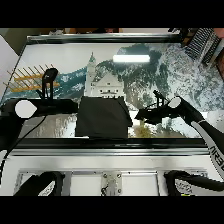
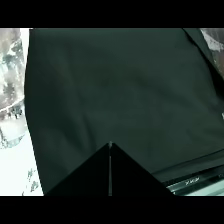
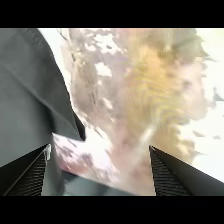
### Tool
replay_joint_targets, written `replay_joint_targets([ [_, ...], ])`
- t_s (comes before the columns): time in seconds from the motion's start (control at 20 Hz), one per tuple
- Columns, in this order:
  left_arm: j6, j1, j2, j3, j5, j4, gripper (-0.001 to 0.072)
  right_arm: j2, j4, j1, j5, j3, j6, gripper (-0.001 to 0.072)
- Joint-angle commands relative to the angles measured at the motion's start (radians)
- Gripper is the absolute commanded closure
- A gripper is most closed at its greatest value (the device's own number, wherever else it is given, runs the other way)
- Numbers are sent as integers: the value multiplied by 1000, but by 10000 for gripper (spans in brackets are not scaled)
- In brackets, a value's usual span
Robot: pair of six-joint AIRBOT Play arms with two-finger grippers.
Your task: Fold the clothes and pants, and hang the long-sleeved shirts on hangers.
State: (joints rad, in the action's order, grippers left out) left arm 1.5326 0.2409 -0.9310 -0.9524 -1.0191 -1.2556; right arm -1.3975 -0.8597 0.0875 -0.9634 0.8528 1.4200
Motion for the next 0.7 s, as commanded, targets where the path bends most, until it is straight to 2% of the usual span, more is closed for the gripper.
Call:
replay_joint_targets([
  [0.0,24,49,-30,15,-2,0,699,-105,356,-14,32,-35,-278,-8],
  [0.1,40,64,-48,15,-2,0,698,-164,526,23,32,-35,-370,-8],
  [0.2,47,73,-55,15,0,0,698,-198,604,76,32,-28,-406,-5],
  [0.55,48,72,-55,15,0,-1,699,-230,656,286,130,48,-411,5],
  [0.6,54,72,-55,15,-2,-1,698,-230,655,305,158,58,-412,116],
  [0.65,55,72,-55,15,-2,-1,698,-230,655,316,169,66,-433,367],
])
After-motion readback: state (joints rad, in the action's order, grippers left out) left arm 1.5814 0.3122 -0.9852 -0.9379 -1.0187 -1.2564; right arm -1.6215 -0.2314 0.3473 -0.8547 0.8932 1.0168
